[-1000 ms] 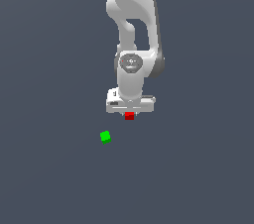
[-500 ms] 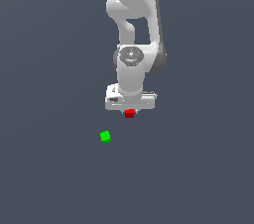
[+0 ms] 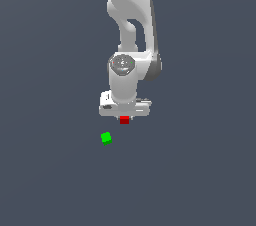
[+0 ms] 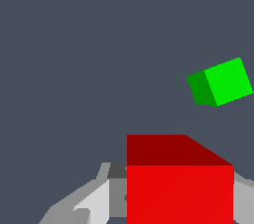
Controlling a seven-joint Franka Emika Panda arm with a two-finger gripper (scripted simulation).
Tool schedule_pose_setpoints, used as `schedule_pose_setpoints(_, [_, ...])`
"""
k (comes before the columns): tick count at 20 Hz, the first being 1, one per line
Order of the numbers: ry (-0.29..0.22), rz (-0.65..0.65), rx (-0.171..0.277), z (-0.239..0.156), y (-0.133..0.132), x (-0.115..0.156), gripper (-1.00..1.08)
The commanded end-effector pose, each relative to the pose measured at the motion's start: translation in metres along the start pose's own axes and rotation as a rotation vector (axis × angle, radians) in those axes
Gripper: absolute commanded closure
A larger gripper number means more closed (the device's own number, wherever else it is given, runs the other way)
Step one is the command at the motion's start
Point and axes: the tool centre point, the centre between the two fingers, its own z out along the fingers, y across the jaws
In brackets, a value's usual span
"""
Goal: Stack the red cube on top of the green cube.
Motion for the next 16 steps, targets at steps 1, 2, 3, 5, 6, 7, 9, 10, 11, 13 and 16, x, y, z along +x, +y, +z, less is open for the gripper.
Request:
schedule_pose_setpoints(1, [0.000, 0.000, -0.001, 0.006, 0.013, 0.008, 1.08])
schedule_pose_setpoints(2, [0.000, 0.000, -0.001, 0.009, 0.018, 0.012, 1.08])
schedule_pose_setpoints(3, [0.000, 0.000, -0.001, 0.012, 0.024, 0.016, 1.08])
schedule_pose_setpoints(5, [0.000, 0.000, -0.001, 0.018, 0.036, 0.025, 1.08])
schedule_pose_setpoints(6, [0.000, 0.000, -0.001, 0.021, 0.042, 0.029, 1.08])
schedule_pose_setpoints(7, [0.000, 0.000, -0.001, 0.024, 0.048, 0.033, 1.08])
schedule_pose_setpoints(9, [0.000, 0.000, 0.000, 0.029, 0.058, 0.040, 1.08])
schedule_pose_setpoints(10, [0.000, 0.000, 0.000, 0.031, 0.062, 0.044, 1.08])
schedule_pose_setpoints(11, [0.000, 0.000, 0.000, 0.033, 0.066, 0.046, 1.08])
schedule_pose_setpoints(13, [0.000, 0.000, 0.000, 0.036, 0.073, 0.051, 1.08])
schedule_pose_setpoints(16, [0.000, 0.000, 0.000, 0.040, 0.080, 0.057, 1.08])
